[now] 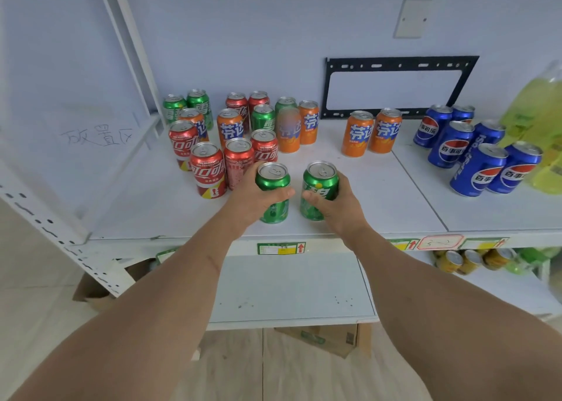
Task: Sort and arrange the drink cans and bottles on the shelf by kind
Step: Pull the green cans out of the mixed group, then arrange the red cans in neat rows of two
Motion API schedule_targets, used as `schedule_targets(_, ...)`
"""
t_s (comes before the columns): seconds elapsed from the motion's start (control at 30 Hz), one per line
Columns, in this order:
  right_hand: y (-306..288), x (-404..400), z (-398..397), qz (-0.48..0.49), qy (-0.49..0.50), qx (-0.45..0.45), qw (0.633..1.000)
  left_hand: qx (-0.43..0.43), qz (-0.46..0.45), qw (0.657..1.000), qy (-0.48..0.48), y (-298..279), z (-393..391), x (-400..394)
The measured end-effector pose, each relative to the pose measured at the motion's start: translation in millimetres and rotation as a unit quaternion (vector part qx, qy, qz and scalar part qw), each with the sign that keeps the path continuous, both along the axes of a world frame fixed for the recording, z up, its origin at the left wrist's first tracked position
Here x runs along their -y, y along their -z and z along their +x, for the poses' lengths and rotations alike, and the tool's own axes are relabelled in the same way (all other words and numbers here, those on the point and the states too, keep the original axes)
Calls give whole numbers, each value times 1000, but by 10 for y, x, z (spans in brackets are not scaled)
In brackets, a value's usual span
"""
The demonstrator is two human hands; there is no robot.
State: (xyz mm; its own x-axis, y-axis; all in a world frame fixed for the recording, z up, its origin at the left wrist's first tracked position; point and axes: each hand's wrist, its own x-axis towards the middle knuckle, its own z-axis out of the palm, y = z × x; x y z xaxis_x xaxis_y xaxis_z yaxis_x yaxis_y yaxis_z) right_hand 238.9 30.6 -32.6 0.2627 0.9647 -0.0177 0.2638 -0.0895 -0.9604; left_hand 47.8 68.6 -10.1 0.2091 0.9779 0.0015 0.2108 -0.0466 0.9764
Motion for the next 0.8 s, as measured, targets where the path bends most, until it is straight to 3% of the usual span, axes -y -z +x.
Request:
schedule_targets(0.17,-86,96,177,-68,-15,74,995,-110,105,986,-64,-210,-103,83)
schedule_targets(0.27,-435,23,193,-2,36,207,978,-242,225,937,-113,-418,-138,33)
schedule_targets(0.43,-1025,-223,-45,52,-20,401,914,-396,310,859,-97,-644,-150,-144)
schedule_targets(0.53,-1165,-356,-251,26,-61,423,904,-425,321,842,-85,-694,-228,-262)
schedule_targets(0.67,-1141,-585,-368,-17,-127,417,900,-440,286,848,-76,-675,-414,-494)
schedule_targets(0.8,-1112,-924,-428,-42,-179,421,888,-511,234,827,-13,-672,-540,-715)
